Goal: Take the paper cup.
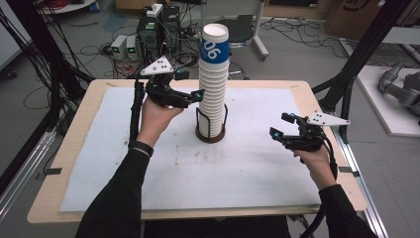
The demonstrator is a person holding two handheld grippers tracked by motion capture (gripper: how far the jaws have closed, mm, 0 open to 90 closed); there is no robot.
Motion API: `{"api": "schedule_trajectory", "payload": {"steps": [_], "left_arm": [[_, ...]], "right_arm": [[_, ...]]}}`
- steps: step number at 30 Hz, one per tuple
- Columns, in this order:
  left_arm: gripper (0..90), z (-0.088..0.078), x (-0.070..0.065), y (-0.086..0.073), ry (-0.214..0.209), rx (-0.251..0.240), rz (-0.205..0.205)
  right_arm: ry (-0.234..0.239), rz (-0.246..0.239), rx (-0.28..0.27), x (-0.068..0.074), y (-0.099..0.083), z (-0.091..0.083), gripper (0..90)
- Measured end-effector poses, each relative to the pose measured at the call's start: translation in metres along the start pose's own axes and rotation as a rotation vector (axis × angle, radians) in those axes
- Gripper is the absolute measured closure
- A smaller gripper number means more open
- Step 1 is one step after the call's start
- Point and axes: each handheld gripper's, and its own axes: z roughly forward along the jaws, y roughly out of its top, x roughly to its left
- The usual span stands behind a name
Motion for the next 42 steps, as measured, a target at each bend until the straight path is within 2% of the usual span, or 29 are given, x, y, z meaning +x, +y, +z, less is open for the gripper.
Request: {"api": "schedule_trajectory", "payload": {"steps": [12,27,32,40,42], "left_arm": [[8.4,0.017,0.006,0.014,0.011,-0.012,0.012],[8.3,0.041,0.011,0.024,-0.028,-0.023,0.025],[8.3,0.048,0.014,0.022,-0.030,-0.019,0.021],[8.5,0.050,0.016,0.021,-0.042,-0.022,0.011],[10.9,0.050,0.015,0.021,-0.047,-0.022,0.017]], "right_arm": [[0.014,0.001,0.008,0.001,0.000,0.002,18.1],[0.033,0.005,0.005,0.003,0.000,0.004,16.4],[0.041,-0.001,0.002,0.003,0.000,0.005,16.4],[0.054,-0.003,0.008,0.006,0.001,0.007,16.4],[0.058,-0.005,0.011,0.006,0.001,0.007,16.4]]}}
